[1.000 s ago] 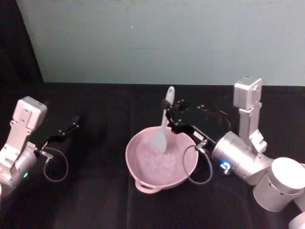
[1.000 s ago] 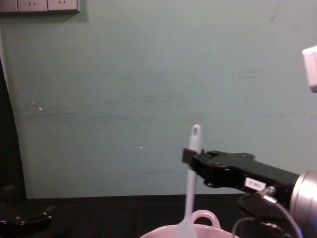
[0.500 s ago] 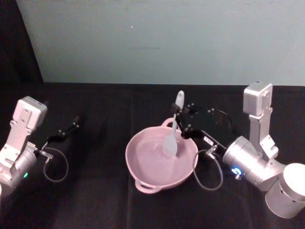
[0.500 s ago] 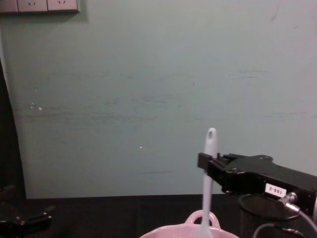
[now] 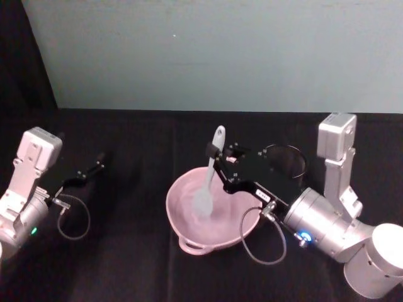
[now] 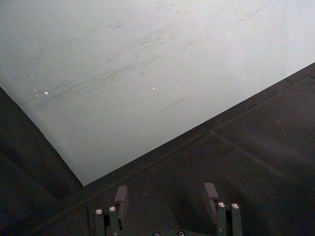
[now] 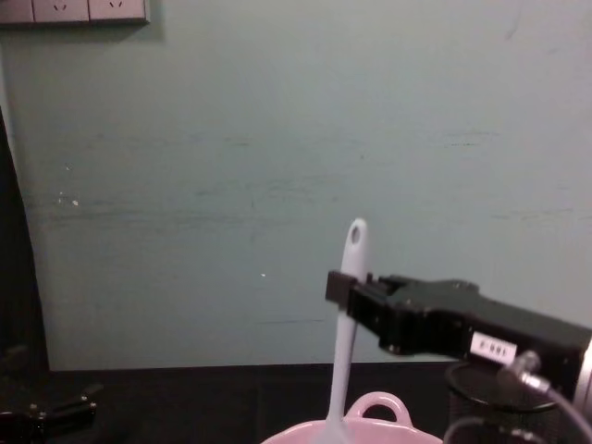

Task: Use the one hand to pick up the spoon and stir the clear water in the bowl.

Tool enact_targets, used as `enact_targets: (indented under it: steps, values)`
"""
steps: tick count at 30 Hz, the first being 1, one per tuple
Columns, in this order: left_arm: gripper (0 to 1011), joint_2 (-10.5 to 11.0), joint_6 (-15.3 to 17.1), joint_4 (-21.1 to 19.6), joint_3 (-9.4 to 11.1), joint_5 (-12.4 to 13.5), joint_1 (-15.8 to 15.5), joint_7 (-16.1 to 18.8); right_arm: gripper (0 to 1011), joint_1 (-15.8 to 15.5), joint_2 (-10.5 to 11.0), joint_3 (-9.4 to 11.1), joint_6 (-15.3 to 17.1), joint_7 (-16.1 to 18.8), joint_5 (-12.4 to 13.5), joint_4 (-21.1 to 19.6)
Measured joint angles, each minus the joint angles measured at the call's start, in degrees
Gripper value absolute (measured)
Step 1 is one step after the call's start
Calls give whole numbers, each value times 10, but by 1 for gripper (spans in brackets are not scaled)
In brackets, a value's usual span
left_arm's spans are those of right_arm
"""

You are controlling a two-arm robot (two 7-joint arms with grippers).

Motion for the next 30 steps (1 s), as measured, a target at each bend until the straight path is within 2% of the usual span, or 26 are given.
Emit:
enact_targets:
  steps: [4,7,12,14,18,22,30]
  values:
    - [1005,0,0,0,0,0,0,0,112,4,9,12,7,-6,8,-22]
    - [1005,0,0,0,0,0,0,0,112,12,21,24,25,-14,14,-44]
    - [1005,0,0,0,0,0,0,0,112,35,43,48,68,-17,41,-64]
    - [1005,0,0,0,0,0,0,0,112,48,55,64,89,-17,61,-66]
    - [1005,0,0,0,0,0,0,0,112,66,74,87,118,-17,91,-59]
    - [1005,0,0,0,0,0,0,0,112,83,96,108,141,-16,116,-32]
    - [1005,0,0,0,0,0,0,0,112,95,107,115,149,-9,145,20]
